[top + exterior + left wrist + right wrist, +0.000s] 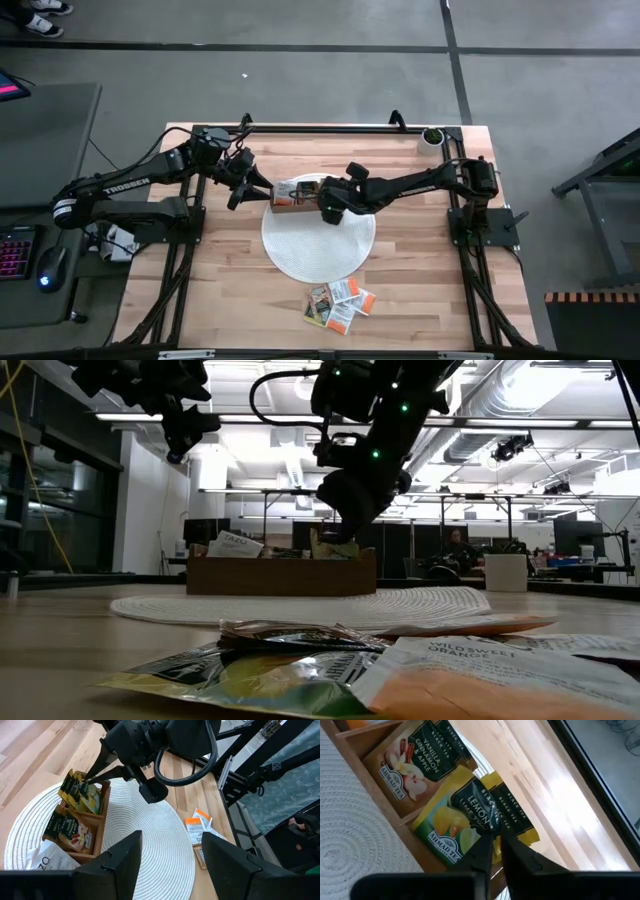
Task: Pick & Place Tea
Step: Put the yellow tea bag into the right section of the wooden organizer, then put the orange tea bag into the left section of the wooden organizer
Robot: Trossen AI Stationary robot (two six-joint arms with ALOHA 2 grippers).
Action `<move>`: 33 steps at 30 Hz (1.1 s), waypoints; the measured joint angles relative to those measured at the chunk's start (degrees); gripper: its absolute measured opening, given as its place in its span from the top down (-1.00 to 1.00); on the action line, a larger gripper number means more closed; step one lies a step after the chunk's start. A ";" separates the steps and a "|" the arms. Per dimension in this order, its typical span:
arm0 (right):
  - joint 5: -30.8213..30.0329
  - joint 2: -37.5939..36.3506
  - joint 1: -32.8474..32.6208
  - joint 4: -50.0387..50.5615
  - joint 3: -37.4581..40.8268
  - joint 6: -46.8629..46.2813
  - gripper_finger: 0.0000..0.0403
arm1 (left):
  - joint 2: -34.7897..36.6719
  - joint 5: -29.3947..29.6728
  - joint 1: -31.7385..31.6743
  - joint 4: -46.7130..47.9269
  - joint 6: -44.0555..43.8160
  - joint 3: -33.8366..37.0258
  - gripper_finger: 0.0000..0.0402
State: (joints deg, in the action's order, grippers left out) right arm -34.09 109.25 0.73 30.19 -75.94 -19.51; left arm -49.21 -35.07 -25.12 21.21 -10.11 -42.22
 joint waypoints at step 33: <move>3.70 -21.59 -4.59 13.74 -0.13 -2.61 0.17 | 4.04 -0.43 0.02 6.46 2.81 0.02 -0.02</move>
State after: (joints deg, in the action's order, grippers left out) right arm -30.38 87.66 -3.86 43.93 -76.07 -22.12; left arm -45.17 -35.50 -25.10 27.67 -7.30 -42.19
